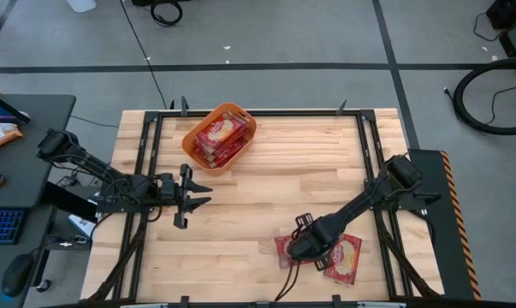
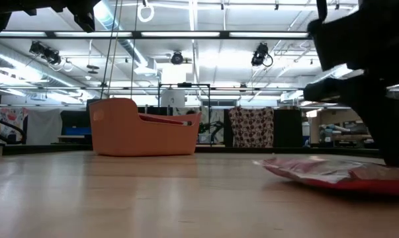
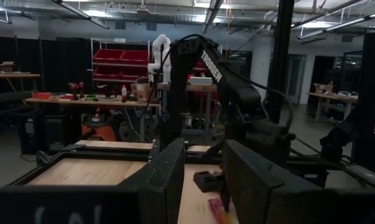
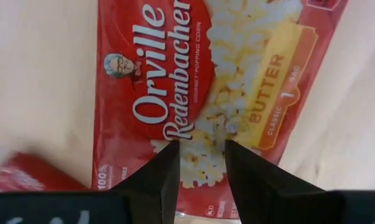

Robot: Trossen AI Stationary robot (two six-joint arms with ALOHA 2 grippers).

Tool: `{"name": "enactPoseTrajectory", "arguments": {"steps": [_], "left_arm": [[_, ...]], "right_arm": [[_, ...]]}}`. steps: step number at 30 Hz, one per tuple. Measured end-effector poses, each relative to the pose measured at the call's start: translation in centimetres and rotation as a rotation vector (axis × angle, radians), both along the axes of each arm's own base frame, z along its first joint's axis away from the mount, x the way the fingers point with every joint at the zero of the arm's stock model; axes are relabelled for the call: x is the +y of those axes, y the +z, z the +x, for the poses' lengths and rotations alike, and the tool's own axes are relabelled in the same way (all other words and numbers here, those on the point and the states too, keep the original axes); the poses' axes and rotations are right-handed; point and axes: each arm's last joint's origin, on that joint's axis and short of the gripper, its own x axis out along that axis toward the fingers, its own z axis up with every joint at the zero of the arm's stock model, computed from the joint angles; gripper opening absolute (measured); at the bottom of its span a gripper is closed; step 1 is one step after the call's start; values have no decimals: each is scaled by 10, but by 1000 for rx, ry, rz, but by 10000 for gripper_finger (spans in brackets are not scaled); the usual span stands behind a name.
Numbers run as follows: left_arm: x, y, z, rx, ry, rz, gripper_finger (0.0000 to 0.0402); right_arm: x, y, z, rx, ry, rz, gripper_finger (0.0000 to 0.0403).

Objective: Sort popcorn bags into baskets
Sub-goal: Put the red popcorn bag into the orange bin

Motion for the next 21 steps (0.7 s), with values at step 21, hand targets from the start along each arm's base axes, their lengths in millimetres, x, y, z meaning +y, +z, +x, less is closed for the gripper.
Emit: {"name": "enactPoseTrajectory", "arguments": {"steps": [21], "left_arm": [[0,-2,0,15,2,11,117]], "right_arm": [[-100,20,25,-125,13,-461,92]]}}
